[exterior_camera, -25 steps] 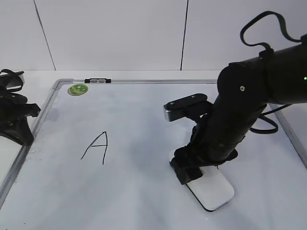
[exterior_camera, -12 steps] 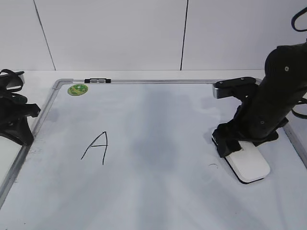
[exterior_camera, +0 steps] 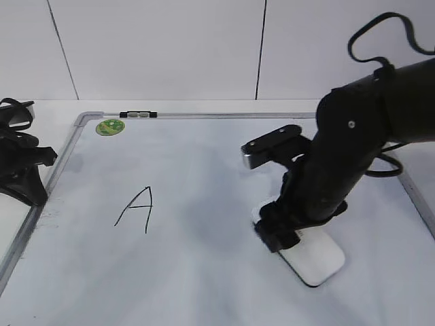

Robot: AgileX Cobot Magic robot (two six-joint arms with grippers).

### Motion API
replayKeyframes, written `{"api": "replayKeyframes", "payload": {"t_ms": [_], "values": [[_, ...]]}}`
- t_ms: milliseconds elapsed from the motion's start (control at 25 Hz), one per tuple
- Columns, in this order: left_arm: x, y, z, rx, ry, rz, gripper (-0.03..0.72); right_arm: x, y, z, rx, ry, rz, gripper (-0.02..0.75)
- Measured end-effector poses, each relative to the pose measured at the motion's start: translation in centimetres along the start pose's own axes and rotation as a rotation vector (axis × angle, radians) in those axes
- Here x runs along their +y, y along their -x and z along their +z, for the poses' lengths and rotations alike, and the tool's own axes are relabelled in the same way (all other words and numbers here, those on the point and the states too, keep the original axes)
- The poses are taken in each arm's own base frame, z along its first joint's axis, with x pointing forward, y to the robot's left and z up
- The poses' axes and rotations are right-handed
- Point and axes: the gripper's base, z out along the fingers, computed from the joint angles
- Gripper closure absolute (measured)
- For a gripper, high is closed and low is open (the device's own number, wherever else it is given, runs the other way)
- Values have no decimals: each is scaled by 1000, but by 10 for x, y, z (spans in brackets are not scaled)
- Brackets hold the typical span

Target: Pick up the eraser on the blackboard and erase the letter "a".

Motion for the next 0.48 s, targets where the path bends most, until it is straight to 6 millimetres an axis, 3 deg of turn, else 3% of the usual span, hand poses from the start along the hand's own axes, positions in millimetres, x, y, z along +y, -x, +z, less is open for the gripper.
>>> {"api": "replayKeyframes", "payload": {"t_ms": [80,200,480], "values": [[0,0,0,0,0,2,611,22,1,0,-2,21,-55,172],[0,0,0,0,0,2,634,40,0,0,0,53,-83,172],[0,0,0,0,0,2,638,40,1,0,-2,56,-88,172]]}}
